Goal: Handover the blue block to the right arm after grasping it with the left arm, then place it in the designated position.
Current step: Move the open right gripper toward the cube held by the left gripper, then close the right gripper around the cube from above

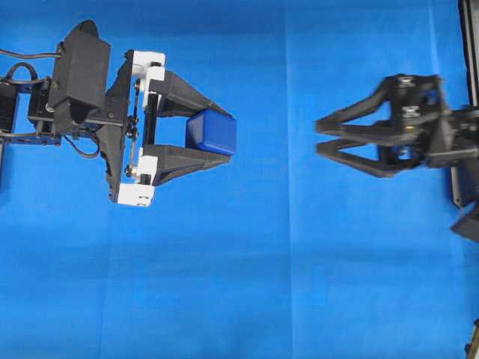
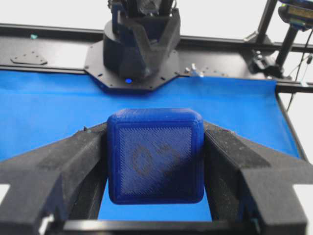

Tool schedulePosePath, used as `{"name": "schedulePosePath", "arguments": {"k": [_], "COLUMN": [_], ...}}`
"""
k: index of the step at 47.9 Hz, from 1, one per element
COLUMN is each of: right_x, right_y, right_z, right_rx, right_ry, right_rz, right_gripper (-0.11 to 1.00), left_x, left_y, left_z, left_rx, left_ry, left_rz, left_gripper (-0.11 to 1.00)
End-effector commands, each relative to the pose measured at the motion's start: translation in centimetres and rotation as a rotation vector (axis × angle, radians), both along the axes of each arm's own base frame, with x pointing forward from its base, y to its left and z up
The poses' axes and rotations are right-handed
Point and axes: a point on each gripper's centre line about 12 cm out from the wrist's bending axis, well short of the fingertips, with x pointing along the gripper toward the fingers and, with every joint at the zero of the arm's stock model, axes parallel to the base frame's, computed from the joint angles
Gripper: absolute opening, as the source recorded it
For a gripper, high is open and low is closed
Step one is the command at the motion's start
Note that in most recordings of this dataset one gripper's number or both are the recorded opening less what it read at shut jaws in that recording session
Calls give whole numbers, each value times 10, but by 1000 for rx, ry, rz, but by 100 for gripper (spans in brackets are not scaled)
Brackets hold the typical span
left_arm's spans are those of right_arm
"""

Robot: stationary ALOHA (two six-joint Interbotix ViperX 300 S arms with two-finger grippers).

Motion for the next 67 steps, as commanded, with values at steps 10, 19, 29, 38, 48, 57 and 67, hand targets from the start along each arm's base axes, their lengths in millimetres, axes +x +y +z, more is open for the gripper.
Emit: {"name": "schedulePosePath", "arguments": {"k": [10,19,29,38,48,57,67], "right_x": [47,71,99,113,116,116,115], "right_y": [0,-1,-4,-5,-5,-5,-6], "right_z": [22,27,26,28,27,29,29], "right_rx": [7,5,5,4,5,-7,-5], "right_ry": [-21,-20,-9,-12,-10,-12,-10], "right_rz": [10,7,-2,-2,-3,-5,-11], "right_gripper": [96,96,96,96,96,96,59], "left_x": [-1,-1,-1,-2,-2,-2,-2], "left_y": [1,1,1,1,1,1,1], "left_z": [14,14,14,15,14,13,14], "left_rx": [-11,-11,-12,-12,-11,-11,-11], "left_ry": [-43,-44,-41,-42,-39,-36,-38], "left_rz": [2,2,2,2,2,2,2], "left_gripper": [49,49,49,49,49,49,49]}}
